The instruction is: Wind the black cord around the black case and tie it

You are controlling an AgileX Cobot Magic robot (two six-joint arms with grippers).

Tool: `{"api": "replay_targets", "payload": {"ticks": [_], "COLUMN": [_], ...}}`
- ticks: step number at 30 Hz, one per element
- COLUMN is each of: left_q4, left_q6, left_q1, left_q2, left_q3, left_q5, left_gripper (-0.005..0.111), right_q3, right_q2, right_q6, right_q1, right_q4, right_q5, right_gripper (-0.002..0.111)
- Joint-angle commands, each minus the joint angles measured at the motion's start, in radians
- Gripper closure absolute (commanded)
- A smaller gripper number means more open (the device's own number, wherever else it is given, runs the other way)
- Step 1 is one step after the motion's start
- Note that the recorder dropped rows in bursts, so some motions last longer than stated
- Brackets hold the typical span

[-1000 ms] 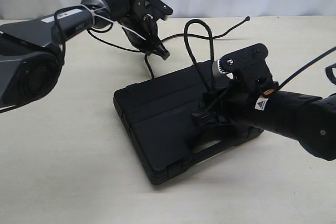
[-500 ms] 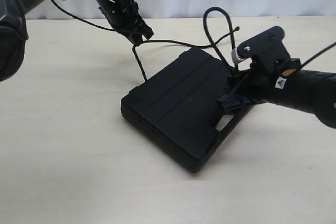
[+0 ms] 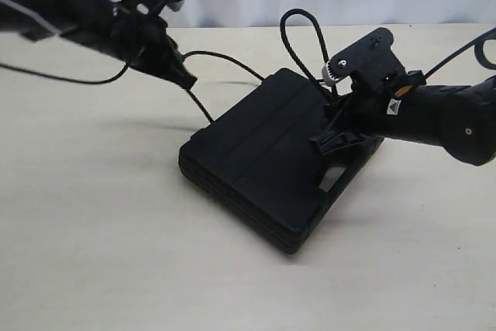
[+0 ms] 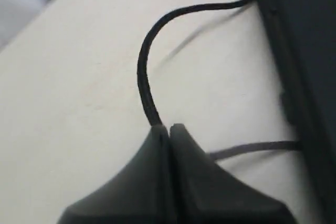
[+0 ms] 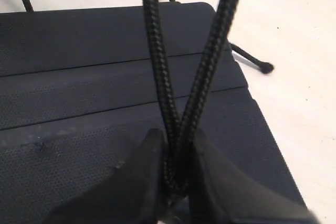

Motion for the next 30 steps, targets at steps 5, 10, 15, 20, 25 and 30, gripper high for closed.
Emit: {"api": "replay_targets", "payload": {"ticks": [5, 10, 15, 20, 25, 30], "left_q4": [0.118, -0.004, -0.146, -0.146, -0.135, 0.086], "left_q6": [0.059, -0.012, -0.017, -0.017, -0.126, -0.303], "left_q1": [-0.003, -0.001, 0.039, 0.039, 0.049, 0.078], "left_q2": [-0.148, -0.147, -0.145, -0.042, 0.117, 0.289], "left_q3": [0.475, 0.416, 0.173, 0.025, -0.182, -0.506], "left_q5": [-0.483, -0.484, -0.222, -0.108, 0.075, 0.389], "left_gripper": [0.107, 0.107, 0.101, 0.077, 0.050, 0.058], "right_q3": [-0.011, -0.011, -0.011, -0.011, -0.011, -0.011], "right_q2": [-0.005, -0.005, -0.005, -0.005, -0.005, -0.005], "right_q6": [0.004, 0.026, 0.051, 0.054, 0.054, 0.054], "right_q1": [-0.005, -0.005, -0.005, -0.005, -0.003, -0.003], "right_q4": [-0.010, -0.010, -0.010, -0.010, -0.010, -0.010], "right_q5": [-0.014, 0.003, 0.019, 0.021, 0.037, 0.048], "right_gripper": [0.104, 0.104, 0.104, 0.104, 0.104, 0.104]}}
